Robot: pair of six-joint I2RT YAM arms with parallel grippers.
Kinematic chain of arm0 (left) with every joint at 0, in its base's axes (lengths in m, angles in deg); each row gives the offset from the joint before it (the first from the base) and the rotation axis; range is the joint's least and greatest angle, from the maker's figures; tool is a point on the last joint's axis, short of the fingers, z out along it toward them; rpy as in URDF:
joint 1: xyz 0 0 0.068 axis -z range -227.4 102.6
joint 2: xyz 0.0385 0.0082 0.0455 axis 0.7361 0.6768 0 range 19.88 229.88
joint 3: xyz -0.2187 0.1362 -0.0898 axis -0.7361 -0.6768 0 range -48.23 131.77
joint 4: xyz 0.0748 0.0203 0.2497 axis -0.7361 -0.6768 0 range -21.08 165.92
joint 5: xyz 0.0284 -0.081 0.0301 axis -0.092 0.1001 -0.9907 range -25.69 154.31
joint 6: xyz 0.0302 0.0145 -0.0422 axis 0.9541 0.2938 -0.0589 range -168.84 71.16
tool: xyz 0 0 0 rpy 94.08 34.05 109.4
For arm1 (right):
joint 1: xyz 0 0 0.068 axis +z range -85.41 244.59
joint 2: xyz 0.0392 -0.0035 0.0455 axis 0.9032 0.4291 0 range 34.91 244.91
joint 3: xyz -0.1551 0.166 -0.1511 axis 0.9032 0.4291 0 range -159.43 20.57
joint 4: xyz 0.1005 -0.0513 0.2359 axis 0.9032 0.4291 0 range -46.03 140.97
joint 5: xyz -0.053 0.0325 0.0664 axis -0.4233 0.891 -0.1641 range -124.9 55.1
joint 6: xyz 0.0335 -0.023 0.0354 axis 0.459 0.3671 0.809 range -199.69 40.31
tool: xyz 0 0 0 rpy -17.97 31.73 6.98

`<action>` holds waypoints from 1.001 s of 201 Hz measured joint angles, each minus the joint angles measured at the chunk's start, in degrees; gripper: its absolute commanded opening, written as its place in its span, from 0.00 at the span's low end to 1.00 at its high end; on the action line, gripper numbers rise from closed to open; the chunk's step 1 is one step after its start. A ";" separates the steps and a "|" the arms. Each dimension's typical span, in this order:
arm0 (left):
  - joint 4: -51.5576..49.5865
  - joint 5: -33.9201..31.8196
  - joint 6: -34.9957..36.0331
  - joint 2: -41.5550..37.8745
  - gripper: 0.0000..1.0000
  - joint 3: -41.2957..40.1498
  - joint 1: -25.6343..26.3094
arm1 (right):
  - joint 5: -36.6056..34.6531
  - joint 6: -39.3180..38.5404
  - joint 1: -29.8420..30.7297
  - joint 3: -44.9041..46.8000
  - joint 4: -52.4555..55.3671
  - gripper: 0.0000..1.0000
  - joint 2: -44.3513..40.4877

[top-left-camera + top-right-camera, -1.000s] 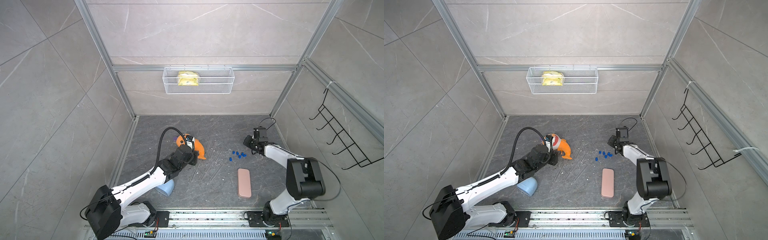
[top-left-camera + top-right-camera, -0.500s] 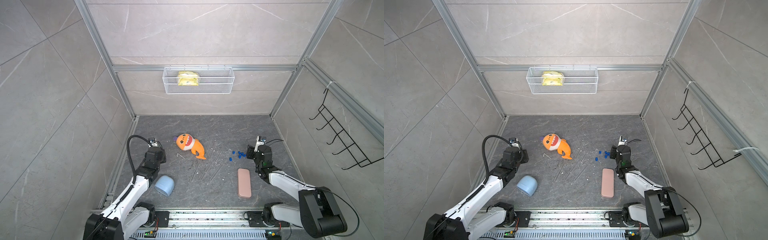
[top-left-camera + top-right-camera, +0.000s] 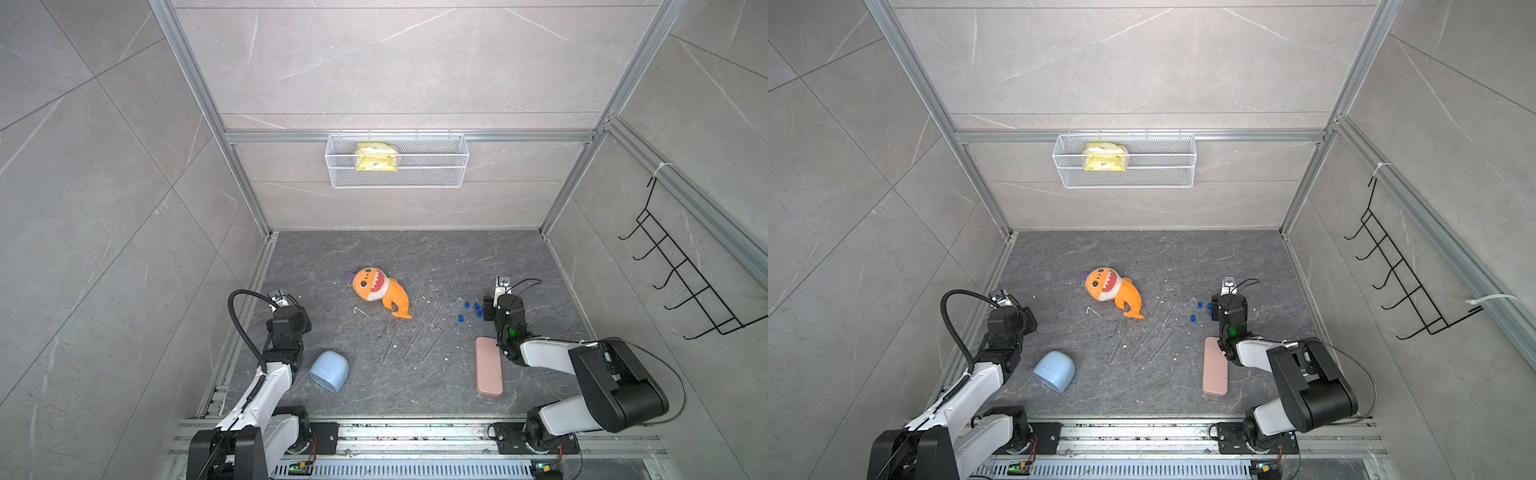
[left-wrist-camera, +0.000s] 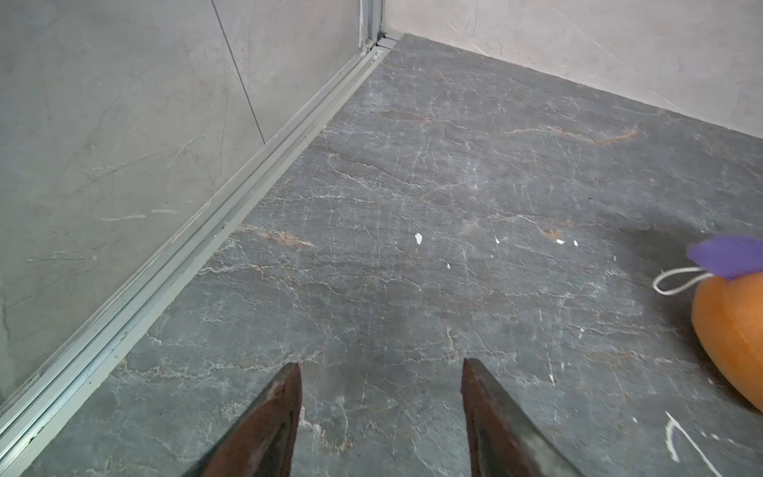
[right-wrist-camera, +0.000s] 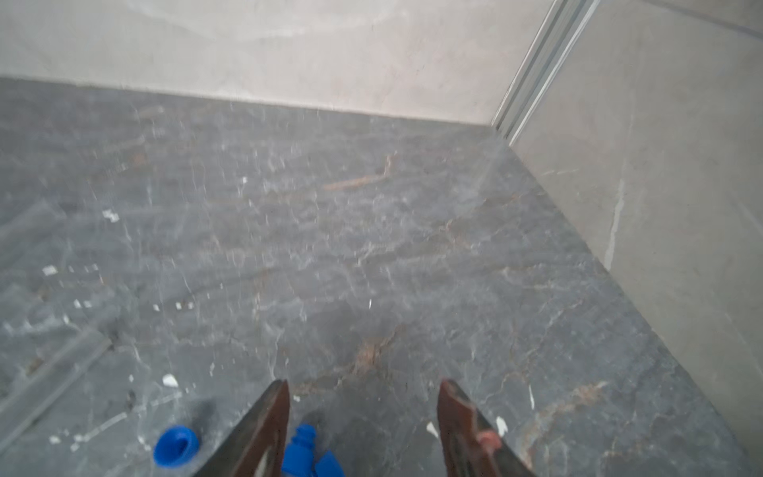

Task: Remove stoppers from test tubes
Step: Reset both arms

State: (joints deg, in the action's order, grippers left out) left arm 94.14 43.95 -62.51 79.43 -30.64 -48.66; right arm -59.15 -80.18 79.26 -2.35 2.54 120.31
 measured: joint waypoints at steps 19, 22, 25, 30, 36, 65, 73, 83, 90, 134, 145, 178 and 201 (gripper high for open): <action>9.60 0.90 1.11 6.51 0.65 -3.67 -2.25 | 0.09 -0.24 -1.25 1.40 -3.28 0.63 0.00; 10.88 1.22 1.36 7.82 0.64 -3.98 -2.51 | 0.31 -0.22 -1.55 1.55 -3.74 0.63 0.00; 11.96 1.36 1.51 8.92 0.64 -4.24 -2.78 | 0.66 -0.22 -1.86 1.75 -4.35 0.63 0.00; 13.88 1.46 1.79 11.19 0.64 -4.46 -3.17 | 1.29 -0.22 -2.36 2.03 -5.25 0.65 0.00; 16.41 1.62 2.19 13.84 0.64 -4.46 -3.43 | 2.23 -0.15 -3.06 2.36 -5.99 0.67 0.00; 23.23 4.66 4.35 20.41 0.83 -3.30 -3.56 | 5.46 0.20 -5.35 3.41 -10.01 1.00 1.79; 24.65 6.01 5.07 20.79 0.99 -2.99 -3.56 | 6.01 0.17 -5.40 3.52 -11.06 1.00 1.99; 28.41 7.10 6.01 22.86 1.00 -2.60 -3.52 | 6.49 0.24 -5.38 3.54 -11.63 1.00 2.14; 30.56 7.98 6.56 24.65 1.00 -2.01 -3.34 | 6.62 0.26 -5.38 3.56 -11.91 1.00 2.14; 29.94 10.64 8.96 26.69 1.00 1.05 -2.05 | 7.39 0.26 -5.40 3.61 -13.70 1.00 2.36; 29.83 10.93 9.20 26.69 1.00 1.18 -1.92 | 7.43 0.26 -5.40 3.61 -13.79 1.00 2.36; 29.77 11.54 9.57 26.69 1.00 1.18 -1.88 | 7.63 0.26 -5.40 3.61 -13.79 1.00 2.36; 29.77 11.56 9.64 26.69 1.00 1.18 -1.88 | 7.72 0.26 -5.40 3.61 -13.79 1.00 2.36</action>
State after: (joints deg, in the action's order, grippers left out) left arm 123.91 55.51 -52.87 106.12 -29.46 -50.54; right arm -51.43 -79.92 73.87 1.26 -11.25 122.67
